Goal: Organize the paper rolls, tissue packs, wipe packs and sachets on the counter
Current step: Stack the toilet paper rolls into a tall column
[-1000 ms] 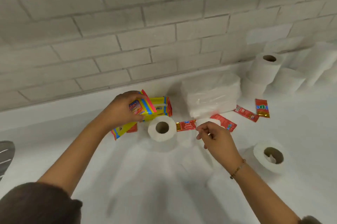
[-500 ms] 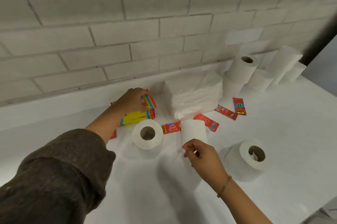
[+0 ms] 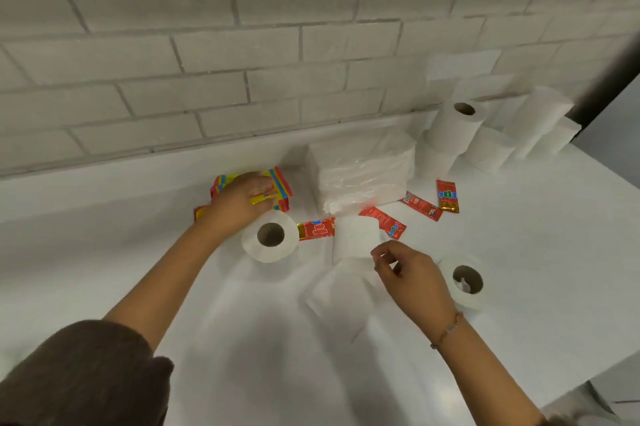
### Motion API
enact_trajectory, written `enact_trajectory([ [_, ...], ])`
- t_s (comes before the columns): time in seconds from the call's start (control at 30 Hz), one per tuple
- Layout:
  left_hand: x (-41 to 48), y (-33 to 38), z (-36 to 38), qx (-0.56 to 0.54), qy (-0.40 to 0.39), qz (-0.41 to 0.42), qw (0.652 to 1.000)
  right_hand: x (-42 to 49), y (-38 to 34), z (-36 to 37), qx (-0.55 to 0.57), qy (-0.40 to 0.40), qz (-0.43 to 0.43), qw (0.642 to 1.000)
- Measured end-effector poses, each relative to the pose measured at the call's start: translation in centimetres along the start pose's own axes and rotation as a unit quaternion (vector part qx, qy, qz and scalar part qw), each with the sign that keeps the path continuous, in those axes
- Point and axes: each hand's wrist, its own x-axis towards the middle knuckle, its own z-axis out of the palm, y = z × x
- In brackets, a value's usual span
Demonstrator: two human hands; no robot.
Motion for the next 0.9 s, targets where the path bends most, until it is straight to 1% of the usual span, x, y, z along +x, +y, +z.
enact_trajectory([
  [0.07,-2.6,1.1,1.0,0.001,-0.006,0.032,0.999,-0.5,0.9,-0.7,-0.006,0.016,0.001,1.0],
  [0.13,-4.8,1.4,2.2,0.06,-0.002,0.037,0.997,-1.1,1.9,-1.2,-0.019,0.037,0.007,0.999],
  [0.2,-6.3,1.4,3.5,0.141,0.016,-0.002,0.99,-1.7,3.0,-1.4,-0.052,0.079,0.006,0.996],
  [0.27,-7.1,1.1,4.6,0.158,0.017,-0.056,0.986,-2.2,4.3,-1.5,-0.1,0.125,0.012,0.987],
  [0.33,-7.4,0.8,5.6,0.149,-0.006,-0.098,0.984,-2.4,5.5,-1.6,-0.123,0.148,0.037,0.981],
  [0.37,-7.5,0.7,6.0,0.152,-0.019,-0.105,0.983,-2.4,6.2,-1.7,-0.137,0.139,0.058,0.979],
  [0.43,-7.6,0.5,6.7,0.136,-0.023,-0.101,0.985,-2.2,7.5,-1.8,-0.17,0.088,0.107,0.976],
  [0.5,-7.8,0.5,7.2,0.097,0.005,-0.095,0.991,-2.3,8.7,-1.6,-0.183,0.034,0.139,0.973],
  [0.53,-7.9,0.5,7.4,0.083,0.02,-0.093,0.992,-2.4,9.1,-1.4,-0.174,0.02,0.142,0.974],
  [0.7,-8.5,1.1,7.3,0.041,0.052,-0.078,0.995,-2.4,9.8,-1.7,-0.118,0.043,0.112,0.986],
  [0.8,-8.2,2.6,6.4,0.013,0.089,-0.032,0.995,-1.7,9.7,-3.0,-0.097,0.055,0.091,0.99],
  [0.9,-7.3,6.1,5.7,-0.02,0.122,0.026,0.992,-0.1,9.8,-6.1,-0.086,0.096,0.061,0.99],
])
